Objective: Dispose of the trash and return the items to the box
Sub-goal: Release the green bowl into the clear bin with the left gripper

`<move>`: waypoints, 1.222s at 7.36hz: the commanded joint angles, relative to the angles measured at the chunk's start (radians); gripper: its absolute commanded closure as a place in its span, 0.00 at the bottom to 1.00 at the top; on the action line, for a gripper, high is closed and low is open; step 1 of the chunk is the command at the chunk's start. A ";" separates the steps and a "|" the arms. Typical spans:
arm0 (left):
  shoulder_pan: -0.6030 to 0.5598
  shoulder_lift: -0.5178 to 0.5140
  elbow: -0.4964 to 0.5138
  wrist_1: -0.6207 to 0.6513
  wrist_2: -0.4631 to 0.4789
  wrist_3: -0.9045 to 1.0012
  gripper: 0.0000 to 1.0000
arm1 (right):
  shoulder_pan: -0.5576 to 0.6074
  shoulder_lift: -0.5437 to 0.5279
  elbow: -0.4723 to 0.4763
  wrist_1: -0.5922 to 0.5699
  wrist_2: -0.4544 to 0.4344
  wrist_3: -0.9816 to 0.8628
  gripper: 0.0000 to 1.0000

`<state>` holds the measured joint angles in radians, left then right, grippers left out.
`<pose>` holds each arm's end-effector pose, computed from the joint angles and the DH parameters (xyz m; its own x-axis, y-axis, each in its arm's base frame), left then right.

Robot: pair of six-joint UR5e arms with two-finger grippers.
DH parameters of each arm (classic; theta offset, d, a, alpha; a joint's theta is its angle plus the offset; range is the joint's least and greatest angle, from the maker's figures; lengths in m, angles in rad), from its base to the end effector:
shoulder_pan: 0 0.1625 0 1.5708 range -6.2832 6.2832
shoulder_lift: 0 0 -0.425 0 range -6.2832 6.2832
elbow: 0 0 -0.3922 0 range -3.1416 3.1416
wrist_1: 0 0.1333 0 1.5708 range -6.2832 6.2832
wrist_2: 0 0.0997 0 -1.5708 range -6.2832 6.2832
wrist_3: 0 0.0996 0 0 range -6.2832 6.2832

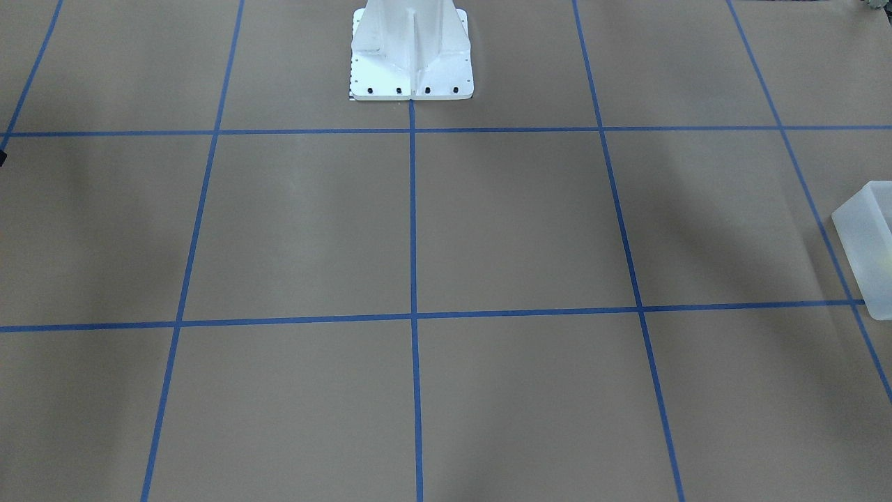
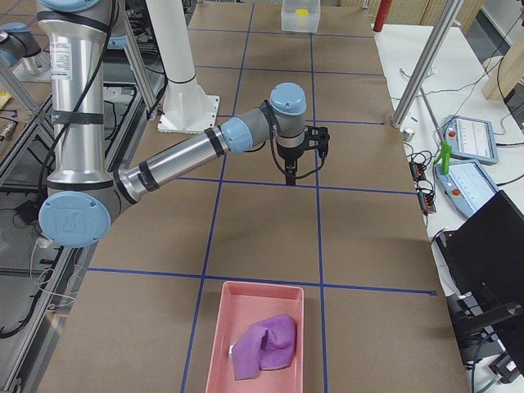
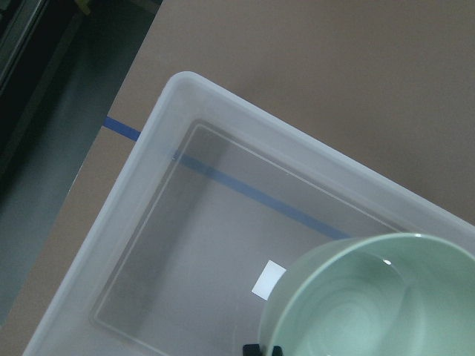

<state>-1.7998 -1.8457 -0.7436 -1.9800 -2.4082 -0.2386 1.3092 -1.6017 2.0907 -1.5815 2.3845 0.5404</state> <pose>-0.1800 -0.5109 0.8575 0.5570 -0.4757 -0.6808 0.3667 0.8763 -0.3123 -0.0583 -0.4534 0.4179 0.6128 0.0118 0.7901 -0.0999 0.9930 0.0627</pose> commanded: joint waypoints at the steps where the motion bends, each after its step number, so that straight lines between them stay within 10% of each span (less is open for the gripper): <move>1: 0.000 -0.003 0.113 -0.120 0.004 -0.018 1.00 | -0.007 -0.012 0.000 0.000 -0.022 0.000 0.00; 3: 0.000 0.008 0.125 -0.170 0.004 -0.086 0.95 | -0.007 -0.023 0.000 0.000 -0.024 -0.002 0.00; 4: 0.000 0.008 0.151 -0.242 0.006 -0.114 0.01 | -0.007 -0.030 0.000 0.000 -0.031 -0.005 0.00; 9: -0.001 -0.011 -0.013 -0.295 0.007 -0.176 0.01 | 0.001 -0.050 0.000 0.000 -0.036 -0.017 0.00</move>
<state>-1.7985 -1.8561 -0.6570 -2.2831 -2.4019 -0.4106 1.3053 -1.6389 2.0895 -1.5816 2.3486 0.5275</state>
